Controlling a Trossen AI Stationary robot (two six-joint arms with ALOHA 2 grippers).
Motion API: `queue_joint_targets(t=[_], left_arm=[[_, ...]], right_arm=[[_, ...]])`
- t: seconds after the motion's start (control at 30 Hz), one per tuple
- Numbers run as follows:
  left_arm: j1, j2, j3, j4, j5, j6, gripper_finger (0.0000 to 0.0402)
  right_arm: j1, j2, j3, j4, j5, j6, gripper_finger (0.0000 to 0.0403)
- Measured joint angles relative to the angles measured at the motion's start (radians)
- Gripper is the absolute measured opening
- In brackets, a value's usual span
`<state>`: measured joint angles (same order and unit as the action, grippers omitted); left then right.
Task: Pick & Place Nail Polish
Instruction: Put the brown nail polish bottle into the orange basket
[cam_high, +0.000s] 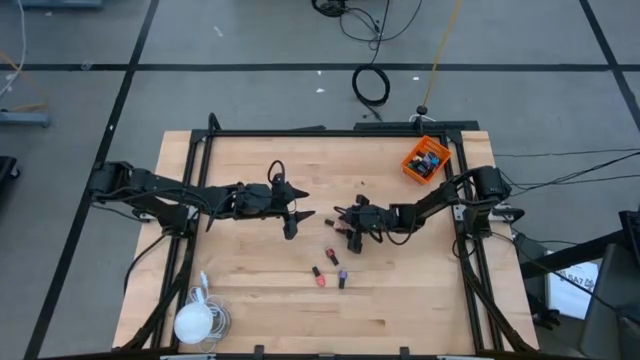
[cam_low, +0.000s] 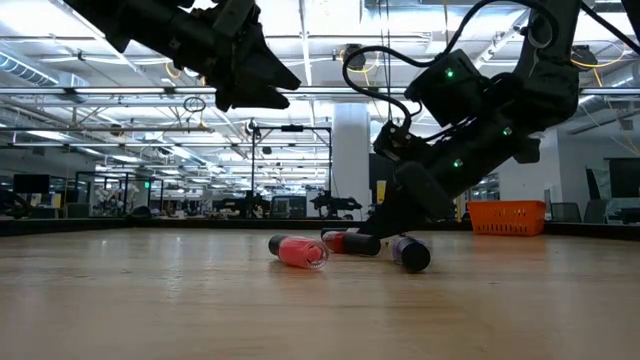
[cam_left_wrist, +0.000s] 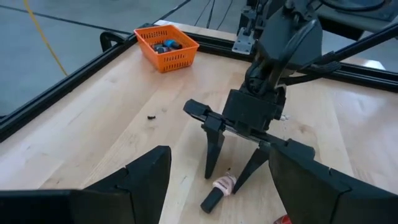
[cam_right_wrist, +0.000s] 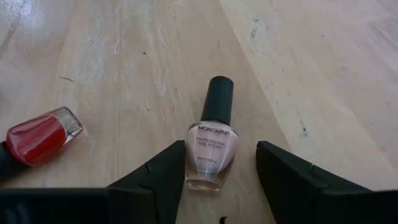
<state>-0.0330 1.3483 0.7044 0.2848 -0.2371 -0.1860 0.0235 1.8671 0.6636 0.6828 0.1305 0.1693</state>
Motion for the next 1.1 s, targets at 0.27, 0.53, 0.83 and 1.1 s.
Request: queue_joint_targets(t=[0.27, 0.53, 0.83, 1.1], left_arm=[[0.000, 0.000, 0.000, -0.001, 0.000, 0.000, 0.0267], [0.000, 0.000, 0.000, -0.003, 0.000, -0.001, 0.0267], [0.000, 0.000, 0.000, -0.002, 0.000, -0.002, 0.0267], [0.000, 0.010, 0.000, 0.004, 0.000, -0.005, 0.0267]], right_arm=[[0.000, 0.000, 0.000, -0.004, -0.004, -0.028, 0.0136], [0.000, 0.001, -0.001, 0.016, -0.005, -0.018, 0.0116], [0.002, 0.047, 0.000, 0.074, -0.002, 0.003, 0.0198], [0.001, 0.111, 0.058, 0.087, 0.004, 0.001, 0.0223]])
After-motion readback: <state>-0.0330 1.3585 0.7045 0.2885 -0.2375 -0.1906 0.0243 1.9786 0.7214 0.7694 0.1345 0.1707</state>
